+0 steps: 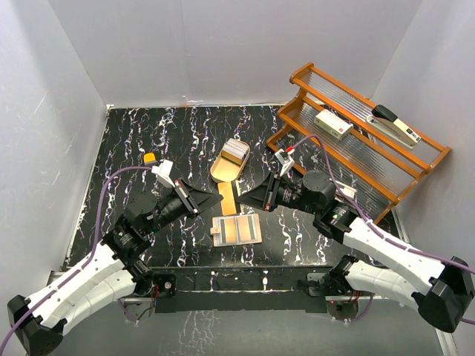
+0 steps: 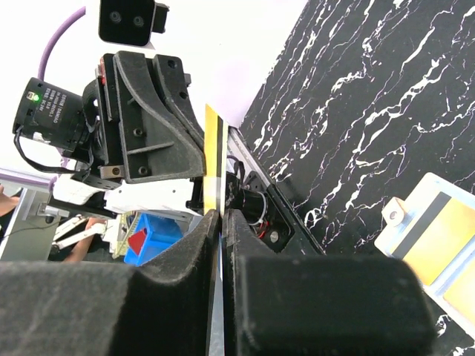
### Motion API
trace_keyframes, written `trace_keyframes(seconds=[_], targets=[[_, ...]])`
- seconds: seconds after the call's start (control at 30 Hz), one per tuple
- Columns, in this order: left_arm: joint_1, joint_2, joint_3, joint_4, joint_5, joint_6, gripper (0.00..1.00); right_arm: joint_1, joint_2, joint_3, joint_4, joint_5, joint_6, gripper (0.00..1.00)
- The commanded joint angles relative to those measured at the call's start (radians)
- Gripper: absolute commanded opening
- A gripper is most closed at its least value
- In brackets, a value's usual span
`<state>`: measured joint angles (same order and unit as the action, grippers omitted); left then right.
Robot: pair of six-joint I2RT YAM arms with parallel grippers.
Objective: Put the credit cards into the card holder
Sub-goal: Pick up the credit card from the storage box, then place the credit card in the card holder.
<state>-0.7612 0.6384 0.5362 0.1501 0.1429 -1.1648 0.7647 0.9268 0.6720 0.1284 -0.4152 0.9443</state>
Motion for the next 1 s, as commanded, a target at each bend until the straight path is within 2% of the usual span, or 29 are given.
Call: trace_keyframes(seconds=[0.0,0.17,0.33,0.7,0.83,0.97], targets=[[-0.001,-0.034,-0.011,0.078,0.010,0.013,0.00,0.009,-0.017,-0.011,0.016,0.006,0.007,0.08],[-0.001,-0.036,-0.033,0.094,0.021,0.015,0.00,0.009,-0.024,-0.030,0.002,0.025,0.007,0.18],[-0.001,-0.036,-0.055,0.097,0.024,0.020,0.00,0.009,-0.031,-0.055,0.000,0.036,0.010,0.20],[-0.001,-0.020,-0.091,-0.036,-0.038,0.060,0.00,0.009,-0.120,-0.073,-0.226,0.240,-0.044,0.47],[-0.002,0.033,-0.064,-0.116,-0.072,0.089,0.00,0.008,-0.106,-0.048,-0.297,0.307,-0.100,0.50],[-0.001,0.086,-0.065,-0.118,-0.082,0.102,0.00,0.008,-0.045,-0.004,-0.396,0.396,-0.184,0.49]])
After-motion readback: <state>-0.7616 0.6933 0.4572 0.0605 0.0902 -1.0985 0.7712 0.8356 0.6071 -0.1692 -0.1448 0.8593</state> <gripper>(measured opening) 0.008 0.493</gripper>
